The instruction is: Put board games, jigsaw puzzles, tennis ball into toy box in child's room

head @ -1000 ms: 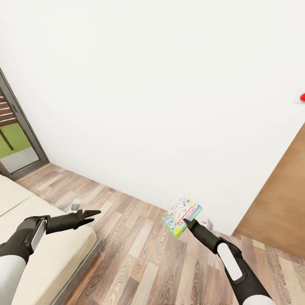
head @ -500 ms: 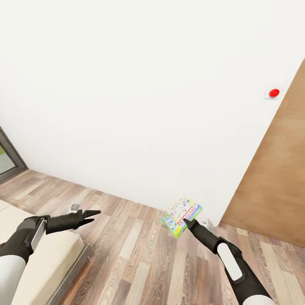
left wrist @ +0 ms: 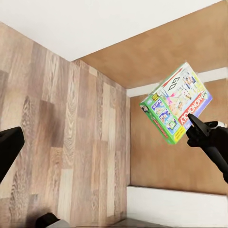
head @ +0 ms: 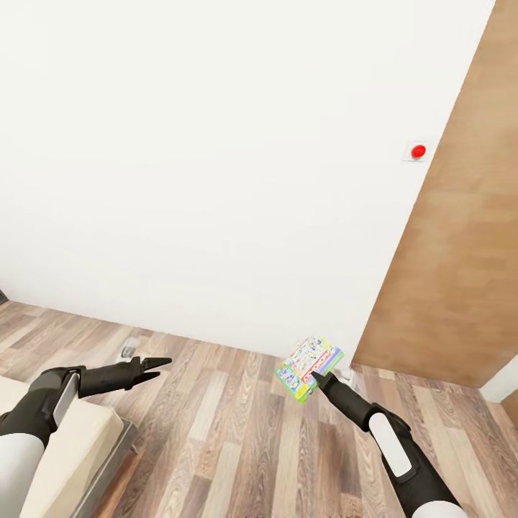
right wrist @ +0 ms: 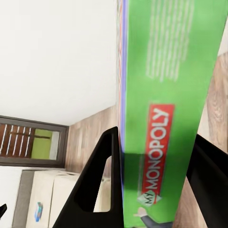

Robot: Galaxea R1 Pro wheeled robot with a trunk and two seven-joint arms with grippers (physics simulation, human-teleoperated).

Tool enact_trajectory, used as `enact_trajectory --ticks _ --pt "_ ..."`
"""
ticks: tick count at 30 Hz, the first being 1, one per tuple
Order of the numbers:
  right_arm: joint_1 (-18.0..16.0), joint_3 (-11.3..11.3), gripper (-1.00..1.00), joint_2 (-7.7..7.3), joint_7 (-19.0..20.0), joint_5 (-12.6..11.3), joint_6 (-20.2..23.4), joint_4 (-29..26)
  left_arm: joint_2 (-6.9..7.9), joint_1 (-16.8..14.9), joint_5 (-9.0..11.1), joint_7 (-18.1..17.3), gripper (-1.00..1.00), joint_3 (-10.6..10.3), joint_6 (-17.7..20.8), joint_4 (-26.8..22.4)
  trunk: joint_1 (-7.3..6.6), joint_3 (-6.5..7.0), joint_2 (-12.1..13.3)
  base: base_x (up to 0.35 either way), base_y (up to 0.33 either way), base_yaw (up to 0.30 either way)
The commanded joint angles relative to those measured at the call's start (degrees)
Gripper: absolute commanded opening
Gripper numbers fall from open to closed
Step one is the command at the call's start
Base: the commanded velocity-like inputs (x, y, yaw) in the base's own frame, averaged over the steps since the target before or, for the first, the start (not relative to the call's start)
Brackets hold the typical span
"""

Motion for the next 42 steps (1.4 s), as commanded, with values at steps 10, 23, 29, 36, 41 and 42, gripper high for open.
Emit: enact_trajectory --ticks 10,23,29,36,41,42 --pt "-0.06 -0.15 -1.00 0.03 0.03 -0.51 0.54 -0.02 0.02 -0.04 0.20 -0.06 1.00 0.02 0.38 0.02 0.02 -0.45 -0.13 -0.133 0.140 -0.229" --pt "-0.06 -0.14 -1.00 0.03 0.02 -0.43 0.54 -0.02 0.03 -0.03 0.20 -0.06 1.00 0.02 0.38 0.03 0.02 -0.89 -0.13 -0.139 0.146 -0.227" --pt "-0.06 -0.14 -1.00 0.03 0.00 -0.38 0.54 -0.02 0.01 -0.03 0.20 -0.06 1.00 0.02 0.38 0.01 0.02 -1.09 -0.13 -0.146 0.146 -0.226" --pt "-0.06 -0.09 -1.00 0.03 0.11 -0.62 0.43 -0.02 0.03 -0.05 0.20 -0.06 1.00 0.02 0.38 0.02 0.02 -1.17 -0.13 -0.091 0.074 -0.235" --pt "-0.06 -0.04 -1.00 0.03 0.09 -0.67 -0.97 -0.02 0.08 -0.03 0.20 -0.06 1.00 0.02 0.38 0.01 0.02 -0.96 -0.13 -0.008 0.005 -0.259" --pt "-0.06 -0.02 -1.00 0.03 0.09 -0.67 -1.05 -0.02 0.08 -0.03 0.20 -0.06 1.00 0.02 0.38 0.01 0.02 -0.92 -0.13 -0.002 0.001 -0.262"
